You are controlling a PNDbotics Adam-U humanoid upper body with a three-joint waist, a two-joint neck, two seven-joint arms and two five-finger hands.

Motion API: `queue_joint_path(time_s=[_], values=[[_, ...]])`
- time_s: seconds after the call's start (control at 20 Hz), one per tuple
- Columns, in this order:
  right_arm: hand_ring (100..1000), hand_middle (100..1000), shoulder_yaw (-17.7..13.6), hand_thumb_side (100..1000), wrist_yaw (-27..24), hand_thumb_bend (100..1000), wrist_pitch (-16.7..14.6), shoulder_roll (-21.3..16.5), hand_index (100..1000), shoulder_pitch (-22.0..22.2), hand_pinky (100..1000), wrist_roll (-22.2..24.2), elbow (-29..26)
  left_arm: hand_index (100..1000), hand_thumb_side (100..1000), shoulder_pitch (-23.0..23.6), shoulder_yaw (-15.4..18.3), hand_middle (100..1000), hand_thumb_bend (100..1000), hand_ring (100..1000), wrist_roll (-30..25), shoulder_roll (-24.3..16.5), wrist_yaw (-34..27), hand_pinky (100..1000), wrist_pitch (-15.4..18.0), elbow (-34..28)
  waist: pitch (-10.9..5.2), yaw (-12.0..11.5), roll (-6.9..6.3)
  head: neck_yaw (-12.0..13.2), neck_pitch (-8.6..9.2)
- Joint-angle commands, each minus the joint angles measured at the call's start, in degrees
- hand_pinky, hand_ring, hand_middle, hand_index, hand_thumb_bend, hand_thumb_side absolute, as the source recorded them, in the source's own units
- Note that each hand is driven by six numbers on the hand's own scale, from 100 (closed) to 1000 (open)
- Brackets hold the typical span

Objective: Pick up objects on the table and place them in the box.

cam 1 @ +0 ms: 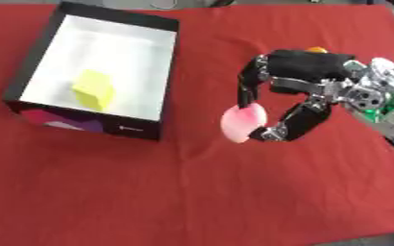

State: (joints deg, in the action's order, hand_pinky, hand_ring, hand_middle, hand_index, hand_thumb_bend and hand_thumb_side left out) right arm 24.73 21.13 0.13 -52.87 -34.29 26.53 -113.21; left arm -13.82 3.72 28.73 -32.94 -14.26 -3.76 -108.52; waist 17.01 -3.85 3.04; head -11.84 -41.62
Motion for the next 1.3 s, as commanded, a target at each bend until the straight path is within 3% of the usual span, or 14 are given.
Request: queue_joint_path(time_s=[0.05,0.3,0.5,0.7,0.95,1.3], values=[[543,497,-2.95,100,-2.66,386,-0.55,-1.26,570,-2.54,728,-1.14,-1.37,822,589,-0.10,0.86,740,813,683,0.43,-1.75,0.15,829,0.10,-1.04,-1.06,0.18,0.44,-0.13,0.12],[549,500,-5.20,100,-3.15,376,-0.38,2.91,573,-10.56,729,-3.34,-1.38,822,589,-0.04,1.09,740,817,683,0.74,-1.77,0.07,829,0.22,-1.22,-1.40,0.34,0.19,-0.60,0.23],[549,501,-5.37,100,-0.82,367,3.71,10.49,573,-18.83,729,-3.67,0.37,822,591,-0.18,1.08,741,816,685,0.83,-1.74,-0.07,829,0.32,-1.39,-1.65,0.10,-0.13,-1.62,0.44],[546,499,-4.27,100,3.24,361,4.08,18.79,569,-27.41,725,-4.29,8.77,823,592,-0.51,1.31,744,819,688,1.22,-1.74,-0.32,829,0.57,-1.63,-1.87,-0.49,-0.32,-2.72,0.36],[542,494,-3.31,100,12.26,362,0.59,29.49,565,-35.82,718,-6.62,24.10,822,592,-1.70,2.15,745,815,692,2.74,-1.87,-0.90,829,1.45,-2.36,-1.83,-1.69,-0.29,-4.46,0.44],[542,491,-3.85,100,25.06,375,-4.31,40.70,564,-38.18,719,-10.75,41.23,819,587,-3.38,4.46,747,815,701,6.33,-2.54,-0.97,834,2.72,-3.53,-1.43,-3.74,-0.39,-6.98,0.67]])
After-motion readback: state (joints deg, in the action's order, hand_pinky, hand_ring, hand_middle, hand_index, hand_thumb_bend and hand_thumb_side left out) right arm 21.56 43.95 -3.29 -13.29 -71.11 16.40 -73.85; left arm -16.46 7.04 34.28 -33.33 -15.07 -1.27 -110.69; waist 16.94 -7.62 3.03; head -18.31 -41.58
